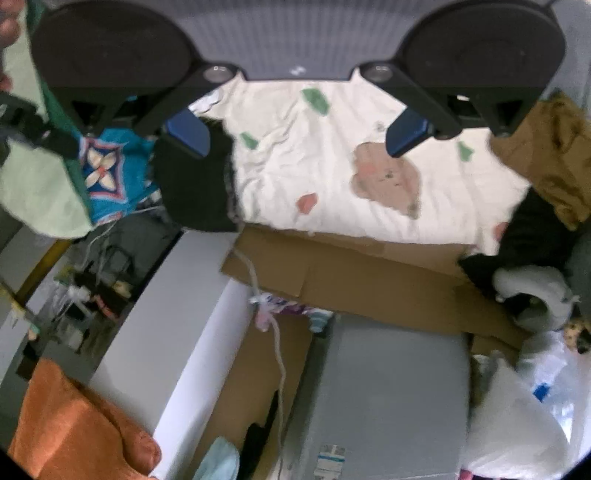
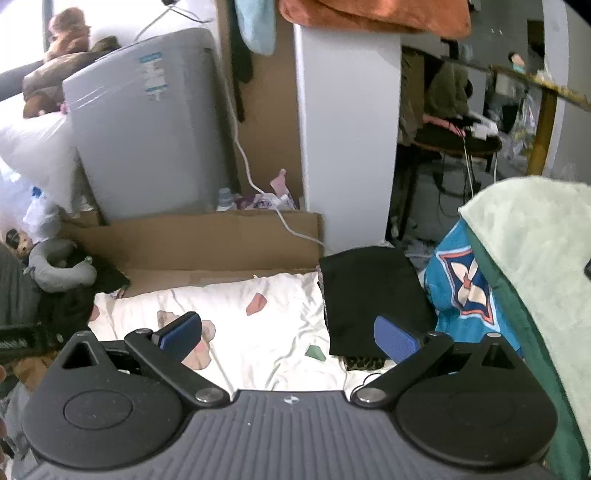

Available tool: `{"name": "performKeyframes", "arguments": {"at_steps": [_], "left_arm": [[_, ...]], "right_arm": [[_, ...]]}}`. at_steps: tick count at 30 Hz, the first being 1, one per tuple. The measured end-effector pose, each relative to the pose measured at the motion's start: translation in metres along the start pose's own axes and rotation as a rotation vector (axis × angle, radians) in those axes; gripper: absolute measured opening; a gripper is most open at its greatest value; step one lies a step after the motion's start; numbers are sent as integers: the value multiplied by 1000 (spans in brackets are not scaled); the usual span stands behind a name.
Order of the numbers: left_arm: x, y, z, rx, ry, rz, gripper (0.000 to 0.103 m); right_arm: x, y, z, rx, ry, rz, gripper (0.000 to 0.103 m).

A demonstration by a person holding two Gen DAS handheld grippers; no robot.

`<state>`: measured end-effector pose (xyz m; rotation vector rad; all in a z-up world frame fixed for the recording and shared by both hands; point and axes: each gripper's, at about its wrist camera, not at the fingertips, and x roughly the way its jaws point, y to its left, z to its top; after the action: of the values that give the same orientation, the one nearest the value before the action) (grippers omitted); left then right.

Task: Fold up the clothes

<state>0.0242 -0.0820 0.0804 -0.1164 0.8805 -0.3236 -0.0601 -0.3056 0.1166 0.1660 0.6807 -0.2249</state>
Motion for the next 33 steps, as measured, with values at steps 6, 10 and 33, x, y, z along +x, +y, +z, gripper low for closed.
{"name": "performKeyframes", "arguments": {"at_steps": [6,10,33], "left_arm": [[-19,21,-8,-57,-27,36,103],[-23,31,-17,-114,-20,66,103],[0,61,-81,-106,134,206,103]], "right_arm": [[-18,22,-11,11,-1,47,103],[-24,35,-24,-5,-18,49,103],[16,45,-101,-43,255,154,103]]}}
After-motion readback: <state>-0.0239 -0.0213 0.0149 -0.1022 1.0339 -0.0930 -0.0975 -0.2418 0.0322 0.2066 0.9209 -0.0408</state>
